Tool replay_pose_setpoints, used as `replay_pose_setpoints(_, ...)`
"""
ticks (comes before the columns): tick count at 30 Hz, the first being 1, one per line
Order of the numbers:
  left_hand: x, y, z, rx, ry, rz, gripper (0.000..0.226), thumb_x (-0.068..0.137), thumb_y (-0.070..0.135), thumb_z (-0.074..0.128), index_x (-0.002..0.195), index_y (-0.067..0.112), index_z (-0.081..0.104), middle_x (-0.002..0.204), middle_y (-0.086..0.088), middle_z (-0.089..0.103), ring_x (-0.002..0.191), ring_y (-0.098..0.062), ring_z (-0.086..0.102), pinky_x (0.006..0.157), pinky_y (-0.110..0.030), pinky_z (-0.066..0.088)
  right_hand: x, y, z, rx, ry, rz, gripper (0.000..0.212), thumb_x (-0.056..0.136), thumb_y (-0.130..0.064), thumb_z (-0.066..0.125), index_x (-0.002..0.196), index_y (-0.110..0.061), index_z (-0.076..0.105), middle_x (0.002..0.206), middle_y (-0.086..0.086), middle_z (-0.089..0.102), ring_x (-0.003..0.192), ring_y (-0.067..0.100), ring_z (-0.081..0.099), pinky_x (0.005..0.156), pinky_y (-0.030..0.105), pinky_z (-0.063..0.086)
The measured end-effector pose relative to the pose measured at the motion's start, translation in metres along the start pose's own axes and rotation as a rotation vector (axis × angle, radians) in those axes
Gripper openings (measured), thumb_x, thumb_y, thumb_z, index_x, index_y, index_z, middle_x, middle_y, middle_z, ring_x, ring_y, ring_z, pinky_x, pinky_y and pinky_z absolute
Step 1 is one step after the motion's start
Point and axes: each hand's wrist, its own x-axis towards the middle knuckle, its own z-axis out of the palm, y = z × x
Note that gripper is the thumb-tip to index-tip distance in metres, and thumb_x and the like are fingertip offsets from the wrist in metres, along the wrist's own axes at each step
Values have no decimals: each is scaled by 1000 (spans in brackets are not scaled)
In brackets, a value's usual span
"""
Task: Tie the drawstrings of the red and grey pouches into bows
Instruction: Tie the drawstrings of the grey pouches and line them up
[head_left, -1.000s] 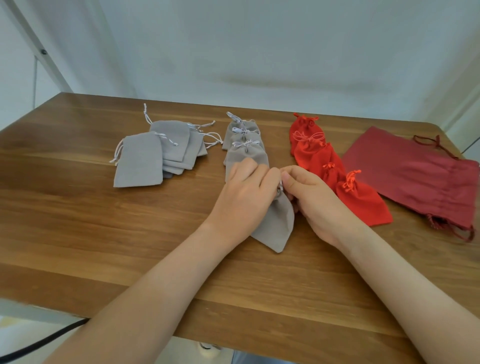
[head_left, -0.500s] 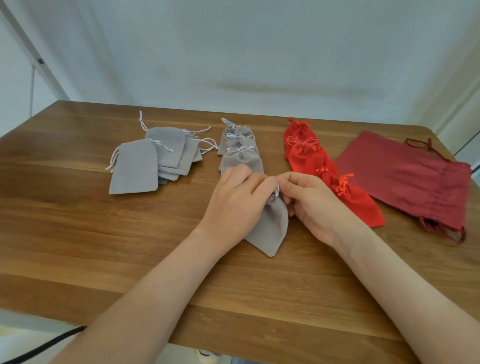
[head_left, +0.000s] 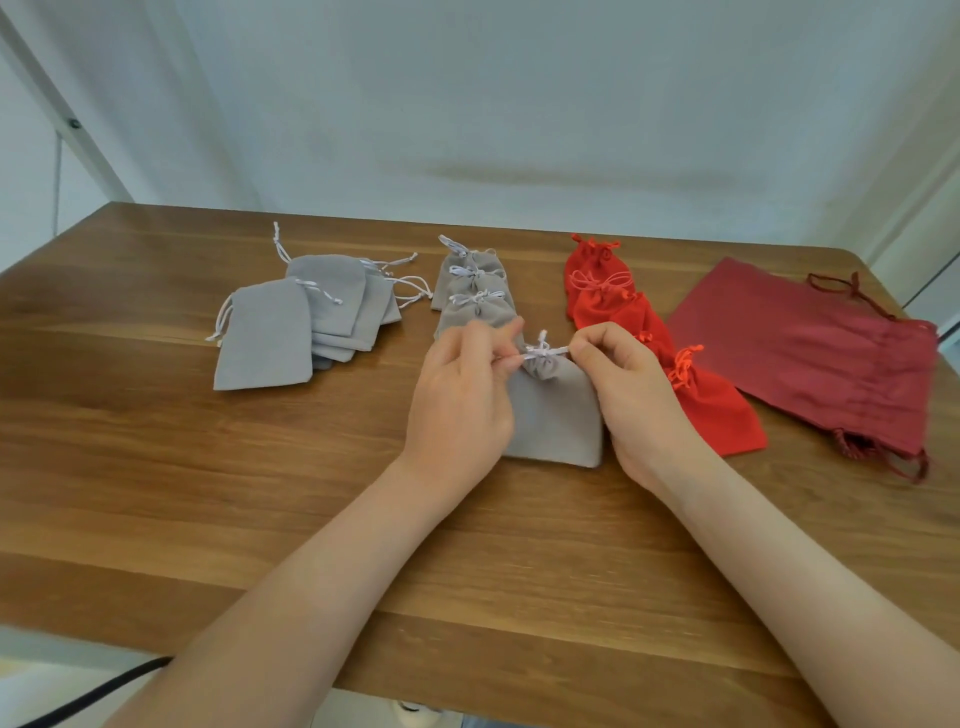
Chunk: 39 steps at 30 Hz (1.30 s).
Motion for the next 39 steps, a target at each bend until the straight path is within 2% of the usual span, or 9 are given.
replay_pose_setpoints(3, 0, 1, -2, -125, -46, -203, 20, 90, -7, 45, 86, 13, 42, 112, -7, 66, 110, -8, 57, 82, -7, 39, 2, 3, 3, -4, 36, 38, 17, 94, -14, 52, 78, -16, 59, 71, 0, 59, 70, 13, 51, 68, 35, 41)
replay_pose_setpoints(6, 1, 5, -3, -125, -39, -343, 26, 90, -6, 47, 86, 18, 39, 99, 2, 65, 90, -7, 58, 71, -3, 38, 3, 2, 4, -33, 71, 73, 15, 93, -17, 54, 81, -15, 63, 86, 9, 64, 80, 18, 56, 74, 39, 45)
replay_pose_setpoints(14, 4, -1, -9, 36, -19, -342, 17, 93, 4, 50, 88, 18, 41, 82, 0, 51, 77, -15, 49, 63, -23, 39, -3, -8, 1, 129, -100, 26, 10, 95, -23, 54, 99, -15, 57, 93, 9, 67, 78, 15, 62, 68, 31, 49)
replay_pose_setpoints(19, 6, -5, -13, 125, -69, -373, 10, 97, 12, 45, 91, 19, 40, 84, 1, 50, 80, -14, 47, 62, -26, 35, -4, -5, 7, -242, -190, -109, 47, 82, -13, 71, 119, -22, 44, 102, 3, 64, 84, 14, 64, 78, 26, 52)
replay_pose_setpoints(25, 17, -8, -19, 41, -116, -371, 9, 100, 20, 39, 92, 18, 43, 83, -1, 55, 75, -17, 53, 60, -29, 39, 8, -14, 19, -378, -104, -249, 42, 84, -2, 63, 118, -19, 45, 92, 0, 62, 82, 9, 59, 71, 10, 45)
replay_pose_setpoints(30, 22, -21, -30, 153, -184, -361, 31, 102, 28, 30, 118, 14, 53, 110, -2, 56, 102, -17, 50, 79, -23, 36, 27, -9, 35, -472, -25, -265, 39, 86, -1, 60, 121, -13, 46, 88, -1, 57, 75, 8, 54, 72, 21, 46)
replay_pose_setpoints(33, 16, -36, -41, 337, -186, -359, 31, 100, 26, 37, 124, 12, 52, 120, -8, 54, 110, -23, 47, 89, -33, 39, 32, 1, 41, -538, 56, -241, 45, 84, -1, 60, 125, -9, 44, 102, 6, 56, 95, 20, 55, 85, 35, 46)
replay_pose_setpoints(36, 10, -52, -53, 568, -217, -406, 34, 93, 20, 52, 125, 10, 51, 129, -13, 50, 117, -29, 44, 92, -38, 40, 24, 4, 46, -752, 201, -443, 47, 75, -2, 64, 119, -8, 47, 111, 10, 50, 105, 25, 44, 84, 37, 36)
replay_pose_setpoints(39, 5, -68, -62, 729, -201, -462, 43, 76, 9, 70, 115, 1, 56, 118, -23, 56, 104, -40, 52, 79, -43, 45, 8, -1, 53, -825, 57, -693, 29, 73, -6, 59, 100, -11, 50, 96, 6, 51, 89, 24, 47, 73, 35, 36)
